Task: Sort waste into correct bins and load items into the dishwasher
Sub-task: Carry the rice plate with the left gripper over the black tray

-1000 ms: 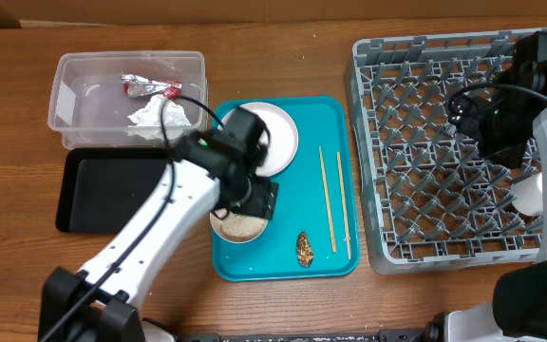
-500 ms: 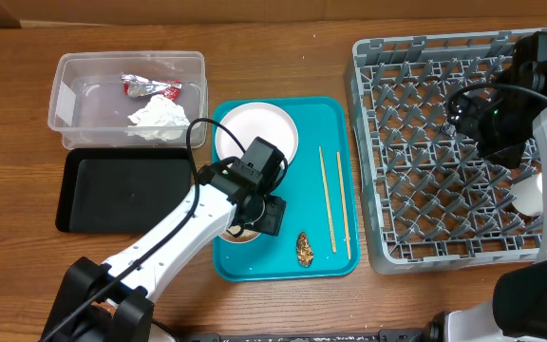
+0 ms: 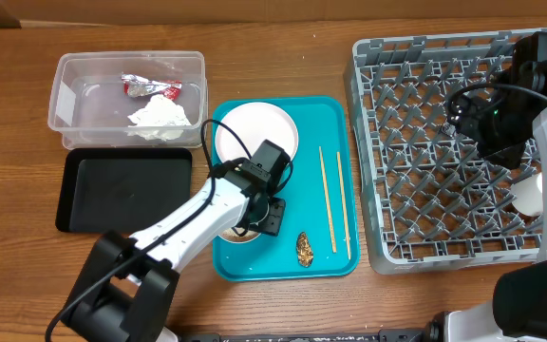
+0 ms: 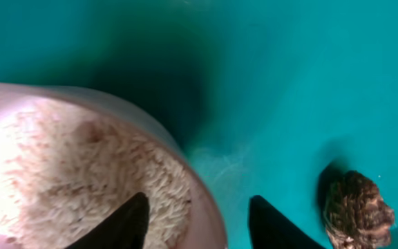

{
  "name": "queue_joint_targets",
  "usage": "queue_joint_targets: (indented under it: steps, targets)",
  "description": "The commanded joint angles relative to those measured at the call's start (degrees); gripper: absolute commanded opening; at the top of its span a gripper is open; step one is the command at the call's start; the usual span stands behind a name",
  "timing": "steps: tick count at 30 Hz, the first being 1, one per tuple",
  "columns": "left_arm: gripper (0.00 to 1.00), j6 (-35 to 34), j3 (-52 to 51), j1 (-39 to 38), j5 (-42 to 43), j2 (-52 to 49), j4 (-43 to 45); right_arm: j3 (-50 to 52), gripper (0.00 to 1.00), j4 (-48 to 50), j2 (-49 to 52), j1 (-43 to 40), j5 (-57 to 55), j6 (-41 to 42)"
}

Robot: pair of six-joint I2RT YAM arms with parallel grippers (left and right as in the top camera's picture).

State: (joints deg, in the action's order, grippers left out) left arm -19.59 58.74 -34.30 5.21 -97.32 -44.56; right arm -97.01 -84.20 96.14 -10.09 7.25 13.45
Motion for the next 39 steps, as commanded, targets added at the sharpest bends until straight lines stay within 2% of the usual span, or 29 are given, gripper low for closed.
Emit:
queue_joint_targets:
  steps: [1,3,8,12,19,25,29,32,39]
  targets:
    - [0.38,-0.61,-0.46,-1.27,0.42,-1.31,1.01,0.07,0.91,0.04,0.04,0.13,0.37,-0.39]
    - [0.26,-0.61,-0.46,-1.46,0.39,-1.42,1.25,0.07,0.91,0.02,0.04,0.13,0.37,-0.39]
    - [0.04,-0.61,-0.37,-1.46,0.61,-1.42,1.20,0.07,0.91,0.04,0.04,0.13,0.37,-0.39]
    - [0.04,-0.61,1.36,-1.46,0.61,-1.33,-0.63,0.07,0.91,0.04,0.04,0.13,0.37,-0.39]
    - [0.04,-0.59,12.50,-0.55,-1.57,-0.57,-11.15,0.07,0.91,0.02,0.04,0.13,0.35,-0.42]
    - [0.04,-0.63,18.32,4.92,-2.16,3.48,-16.98,0.07,0.91,0.04,0.04,0.13,0.35,-0.42]
    - [0.04,-0.52,18.29,12.33,-1.51,7.02,-19.47,0.07,0.91,-0.02,0.04,0.13,0.35,-0.42]
    - [0.04,2.25,18.29,19.47,1.86,8.48,-21.09,0.07,0.91,-0.15,0.04,0.13,0.35,-0.42]
    - [0.04,14.36,17.79,37.38,19.12,8.07,-21.14,0.07,0.91,-0.28,0.04,0.13,0.35,-0.42]
